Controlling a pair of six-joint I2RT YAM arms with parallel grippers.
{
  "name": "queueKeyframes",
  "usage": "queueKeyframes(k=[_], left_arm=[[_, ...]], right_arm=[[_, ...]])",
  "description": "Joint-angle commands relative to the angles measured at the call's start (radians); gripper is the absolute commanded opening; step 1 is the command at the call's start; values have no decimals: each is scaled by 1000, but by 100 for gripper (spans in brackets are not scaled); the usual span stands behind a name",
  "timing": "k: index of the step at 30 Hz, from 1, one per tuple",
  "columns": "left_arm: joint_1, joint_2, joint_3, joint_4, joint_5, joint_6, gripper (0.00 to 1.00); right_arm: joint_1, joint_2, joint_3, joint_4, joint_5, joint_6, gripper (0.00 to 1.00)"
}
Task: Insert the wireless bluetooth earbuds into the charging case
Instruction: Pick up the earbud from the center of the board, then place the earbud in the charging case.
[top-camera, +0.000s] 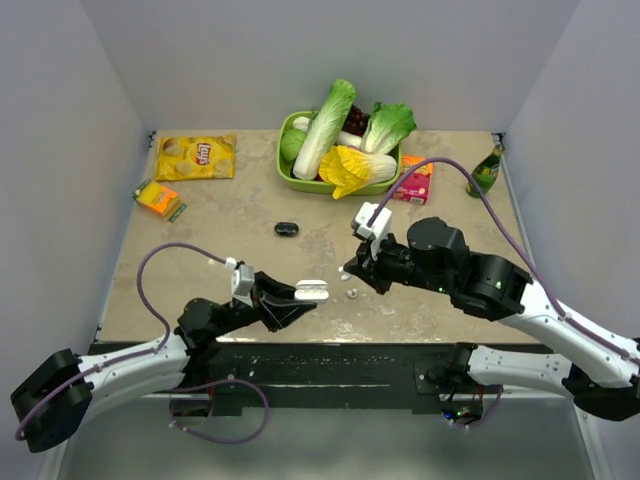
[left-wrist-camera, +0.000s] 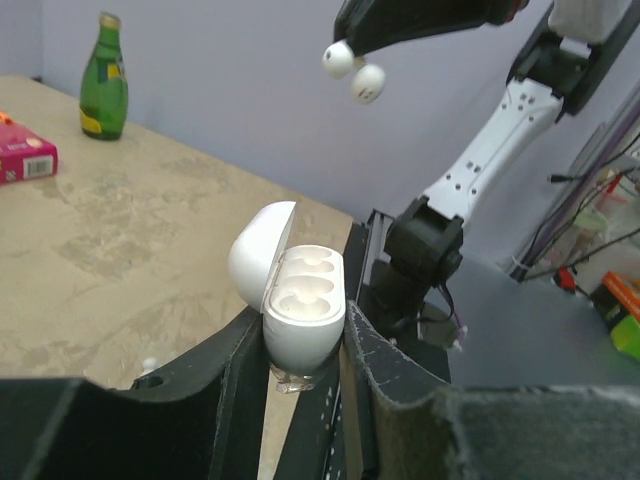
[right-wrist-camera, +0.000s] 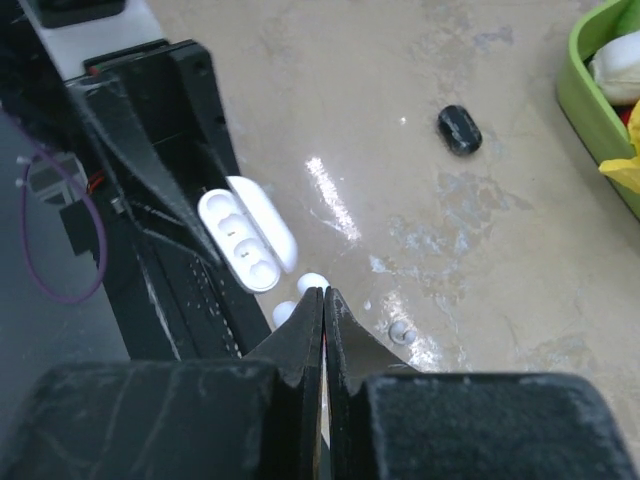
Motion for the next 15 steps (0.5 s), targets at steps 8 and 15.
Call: queueKeyframes(k=[8, 15], left_arm=[[72, 174, -9, 151, 368, -73, 0], [72, 246, 23, 219, 458, -106, 0]], right_arm=[[160, -13, 52, -107, -9, -121, 0], [252, 27, 51, -104, 36, -144, 0]])
